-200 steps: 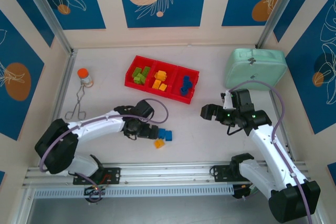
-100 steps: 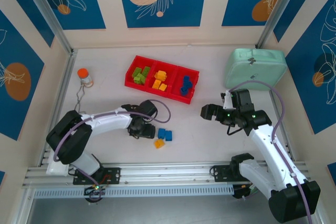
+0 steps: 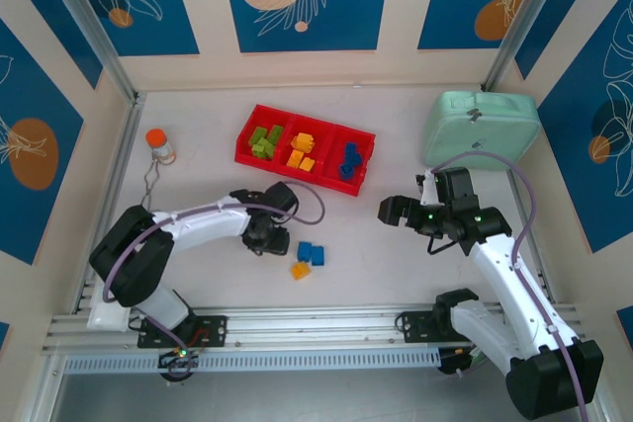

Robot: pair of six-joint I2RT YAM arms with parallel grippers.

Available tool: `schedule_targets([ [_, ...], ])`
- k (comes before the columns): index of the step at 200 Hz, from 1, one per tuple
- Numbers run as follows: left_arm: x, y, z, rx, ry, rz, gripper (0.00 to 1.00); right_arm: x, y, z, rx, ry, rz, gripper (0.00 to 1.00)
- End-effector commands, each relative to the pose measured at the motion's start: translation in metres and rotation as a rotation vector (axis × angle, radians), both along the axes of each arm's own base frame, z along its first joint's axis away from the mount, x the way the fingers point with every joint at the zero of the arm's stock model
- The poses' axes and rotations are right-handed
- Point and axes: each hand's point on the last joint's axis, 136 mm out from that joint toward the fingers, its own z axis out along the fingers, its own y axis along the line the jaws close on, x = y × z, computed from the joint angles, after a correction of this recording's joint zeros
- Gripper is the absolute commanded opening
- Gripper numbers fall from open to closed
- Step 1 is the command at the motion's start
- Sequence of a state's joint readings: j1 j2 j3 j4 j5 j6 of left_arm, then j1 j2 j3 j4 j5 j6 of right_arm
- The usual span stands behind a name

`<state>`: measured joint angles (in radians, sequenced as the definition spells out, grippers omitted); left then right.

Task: Sort the legos into containers by color
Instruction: Pick up the lego from the middle-left of the table, then place the lego in the container.

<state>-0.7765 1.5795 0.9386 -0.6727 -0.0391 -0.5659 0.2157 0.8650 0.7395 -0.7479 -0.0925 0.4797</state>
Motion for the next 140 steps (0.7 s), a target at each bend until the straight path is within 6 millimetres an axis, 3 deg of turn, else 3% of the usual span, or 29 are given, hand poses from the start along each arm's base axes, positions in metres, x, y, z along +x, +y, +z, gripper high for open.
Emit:
schedule_targets([
  [1,0.035,0.0,0.042,0.002,-0.122,-0.031,0.42,0.001,0.0,-0.003,0.007,0.009,-0.001,0.99],
  [37,0.1,0.002,0.082,0.046,-0.234,-0.072,0.42,0.0,-0.002,0.001,0.012,-0.001,-0.009,0.99],
  [64,0.149,-0.013,0.102,0.005,-0.286,-0.093,0.41,-0.001,-0.003,0.005,0.01,-0.012,-0.014,0.99],
  [87,0.188,-0.031,0.105,-0.03,-0.33,-0.119,0.42,-0.001,-0.004,0.005,0.006,-0.009,-0.017,0.99],
  [104,0.212,-0.037,0.096,-0.033,-0.327,-0.12,0.43,-0.001,-0.006,0.005,0.001,-0.009,-0.017,0.99],
  [140,0.243,-0.06,0.089,-0.13,-0.319,-0.096,0.43,0.001,-0.007,0.005,0.008,-0.002,-0.023,0.99],
])
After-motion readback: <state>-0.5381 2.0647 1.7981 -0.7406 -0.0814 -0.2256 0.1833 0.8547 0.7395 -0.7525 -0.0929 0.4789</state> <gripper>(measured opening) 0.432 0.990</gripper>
